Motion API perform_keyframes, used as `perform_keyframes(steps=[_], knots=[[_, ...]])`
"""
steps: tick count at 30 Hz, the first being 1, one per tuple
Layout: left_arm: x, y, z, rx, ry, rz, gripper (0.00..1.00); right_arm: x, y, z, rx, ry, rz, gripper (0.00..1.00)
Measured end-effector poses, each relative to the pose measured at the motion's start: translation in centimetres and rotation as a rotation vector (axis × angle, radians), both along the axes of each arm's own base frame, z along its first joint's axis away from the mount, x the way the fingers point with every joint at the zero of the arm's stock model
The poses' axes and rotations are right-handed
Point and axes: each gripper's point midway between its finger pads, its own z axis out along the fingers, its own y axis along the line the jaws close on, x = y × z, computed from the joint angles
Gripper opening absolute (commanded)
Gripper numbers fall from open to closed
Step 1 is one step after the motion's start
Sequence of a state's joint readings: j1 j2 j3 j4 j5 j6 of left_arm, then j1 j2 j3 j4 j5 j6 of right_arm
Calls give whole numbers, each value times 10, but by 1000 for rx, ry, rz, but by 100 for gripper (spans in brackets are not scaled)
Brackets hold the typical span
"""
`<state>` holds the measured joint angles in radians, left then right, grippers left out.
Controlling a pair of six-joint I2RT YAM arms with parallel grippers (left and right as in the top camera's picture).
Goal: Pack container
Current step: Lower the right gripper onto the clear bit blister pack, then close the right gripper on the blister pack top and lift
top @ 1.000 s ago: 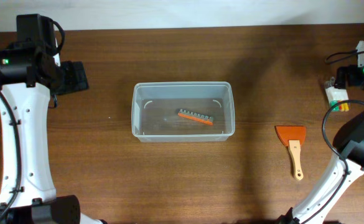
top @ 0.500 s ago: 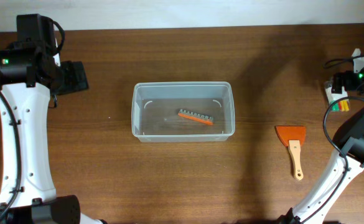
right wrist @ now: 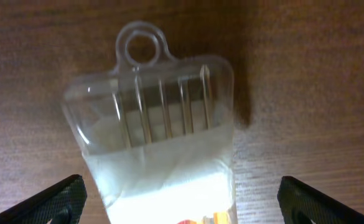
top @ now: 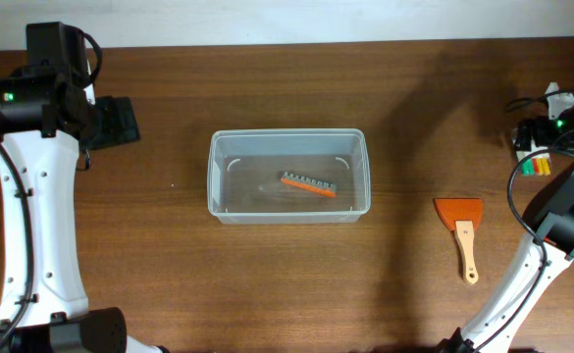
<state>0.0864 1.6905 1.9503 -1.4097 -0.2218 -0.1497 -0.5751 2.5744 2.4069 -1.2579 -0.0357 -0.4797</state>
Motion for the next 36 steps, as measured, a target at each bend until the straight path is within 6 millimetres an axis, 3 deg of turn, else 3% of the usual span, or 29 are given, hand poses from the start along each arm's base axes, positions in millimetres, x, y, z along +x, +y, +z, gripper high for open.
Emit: perform_keyframes(steps=[18, 36], knots=[[0, 0, 0, 0, 0, 0, 99, 8, 0, 0, -6, -32, 38, 99], [0, 0, 0, 0, 0, 0, 99, 5, 5, -10, 16, -16, 62, 99]])
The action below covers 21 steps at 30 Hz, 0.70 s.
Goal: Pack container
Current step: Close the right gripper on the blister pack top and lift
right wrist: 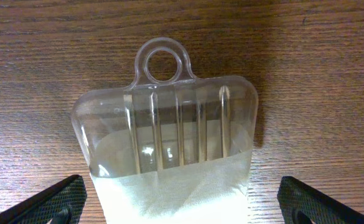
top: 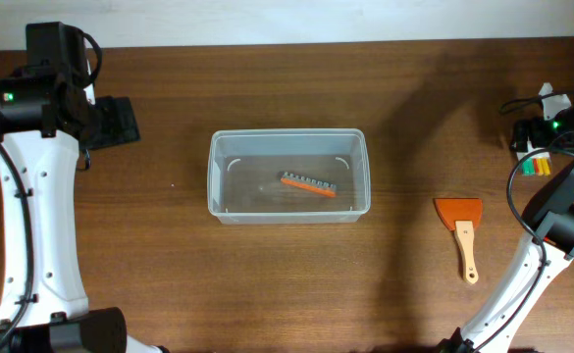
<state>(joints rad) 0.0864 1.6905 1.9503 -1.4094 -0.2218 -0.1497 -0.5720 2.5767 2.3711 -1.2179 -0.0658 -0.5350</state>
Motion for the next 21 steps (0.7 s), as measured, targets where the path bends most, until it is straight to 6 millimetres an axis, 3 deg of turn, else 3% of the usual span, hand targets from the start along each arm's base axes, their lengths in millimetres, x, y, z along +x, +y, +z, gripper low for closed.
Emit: perform_keyframes(steps=[21], knots=[[0, 0, 0, 0, 0, 0, 99, -2, 5, -17, 33, 24, 3, 99]])
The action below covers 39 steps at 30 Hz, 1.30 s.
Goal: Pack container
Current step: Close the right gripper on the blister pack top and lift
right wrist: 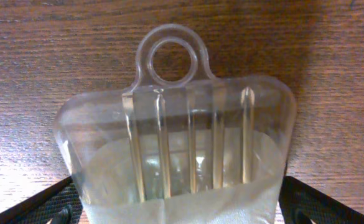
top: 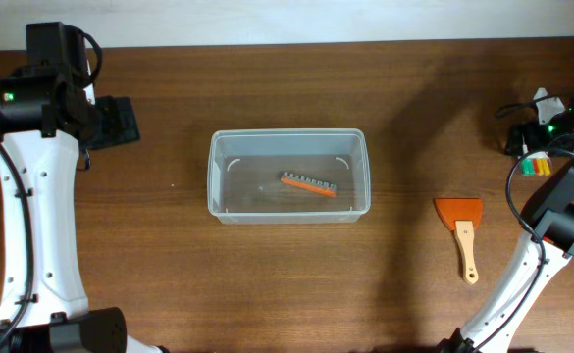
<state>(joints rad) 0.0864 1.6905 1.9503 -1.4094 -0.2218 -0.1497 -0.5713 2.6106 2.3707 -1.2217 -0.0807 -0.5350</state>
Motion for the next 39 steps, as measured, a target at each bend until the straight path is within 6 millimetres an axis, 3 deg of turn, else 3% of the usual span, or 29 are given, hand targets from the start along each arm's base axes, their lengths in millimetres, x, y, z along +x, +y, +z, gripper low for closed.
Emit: perform_keyframes(steps=[22, 29, 39], knots=[[0, 0, 0, 0, 0, 0, 99, 2, -1, -1, -4, -5, 0, 100], [0, 0, 0, 0, 0, 0, 99, 2, -3, -1, -15, -5, 1, 82], [0, 0, 0, 0, 0, 0, 99, 2, -3, -1, -14, -2, -11, 75]])
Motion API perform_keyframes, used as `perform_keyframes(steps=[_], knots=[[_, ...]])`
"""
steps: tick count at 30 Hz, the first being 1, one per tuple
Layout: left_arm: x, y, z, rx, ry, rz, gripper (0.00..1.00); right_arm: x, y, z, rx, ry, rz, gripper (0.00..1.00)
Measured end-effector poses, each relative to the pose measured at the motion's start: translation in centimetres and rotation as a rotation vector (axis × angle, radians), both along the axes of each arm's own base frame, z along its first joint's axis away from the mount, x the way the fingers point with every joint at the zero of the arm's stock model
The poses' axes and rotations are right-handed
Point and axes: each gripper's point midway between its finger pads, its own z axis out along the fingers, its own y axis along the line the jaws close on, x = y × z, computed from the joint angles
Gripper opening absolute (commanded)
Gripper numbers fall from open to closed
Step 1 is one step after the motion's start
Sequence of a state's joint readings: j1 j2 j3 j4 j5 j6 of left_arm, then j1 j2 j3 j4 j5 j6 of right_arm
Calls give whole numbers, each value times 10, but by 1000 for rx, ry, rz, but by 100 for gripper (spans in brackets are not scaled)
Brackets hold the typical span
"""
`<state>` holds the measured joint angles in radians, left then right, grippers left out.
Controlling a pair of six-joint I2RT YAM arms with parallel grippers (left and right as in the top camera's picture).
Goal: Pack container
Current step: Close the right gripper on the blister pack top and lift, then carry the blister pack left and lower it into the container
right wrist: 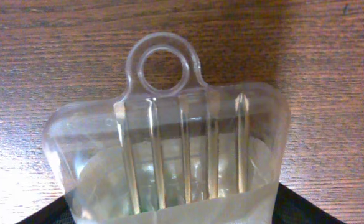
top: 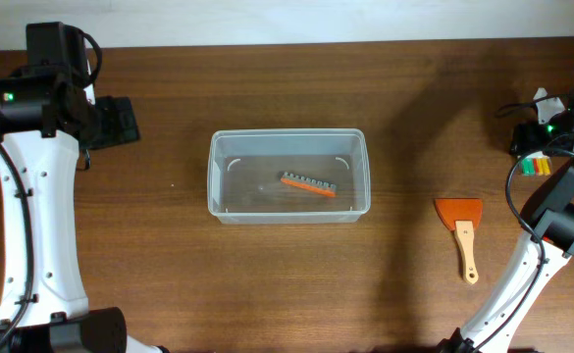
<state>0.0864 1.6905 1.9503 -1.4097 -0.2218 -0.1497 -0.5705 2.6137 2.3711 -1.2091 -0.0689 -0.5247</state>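
A clear plastic blister pack [right wrist: 169,155] with a round hang loop lies on the wooden table. It fills the right wrist view. My right gripper [right wrist: 172,208] stands open around it, one black finger [right wrist: 297,205] close at each side of its lower part. Overhead, the pack [top: 533,164] shows coloured ends at the far right edge, under that gripper [top: 528,143]. The clear container [top: 213,176] sits mid-table with an orange-and-grey strip [top: 309,184] inside. My left gripper [top: 118,123] rests at the far left, away from everything; its jaws cannot be made out.
An orange scraper with a wooden handle [top: 463,235] lies on the table right of the container, in front of the pack. The right arm's white links [top: 551,216] and cable rise along the right edge.
The pack looks larger and sits lower in the right wrist view, and now covers the inner edges of both fingers. The overhead view is unchanged.
My right gripper stood open over the pack, which looked skewed in the wrist view. Then the pack appeared squared up between the fingers, then nearer with its loop higher. Now the fingers flank its sides closely. The container, strip, scraper and left arm stayed put.
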Motion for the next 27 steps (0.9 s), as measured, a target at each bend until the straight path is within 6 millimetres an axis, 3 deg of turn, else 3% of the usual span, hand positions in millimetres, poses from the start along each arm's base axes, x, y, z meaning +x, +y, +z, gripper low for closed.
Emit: perform_keyframes(steps=[5, 14, 21, 27], knots=[[0, 0, 0, 0, 0, 0, 99, -1, 1, 1, 3, 6, 2, 59], [0, 0, 0, 0, 0, 0, 99, 1, 0, 10, 1, 2, -3, 59], [0, 0, 0, 0, 0, 0, 99, 6, -2, 33, -14, -21, -3, 59], [0, 0, 0, 0, 0, 0, 99, 11, 4, 69, -35, -50, 14, 59]])
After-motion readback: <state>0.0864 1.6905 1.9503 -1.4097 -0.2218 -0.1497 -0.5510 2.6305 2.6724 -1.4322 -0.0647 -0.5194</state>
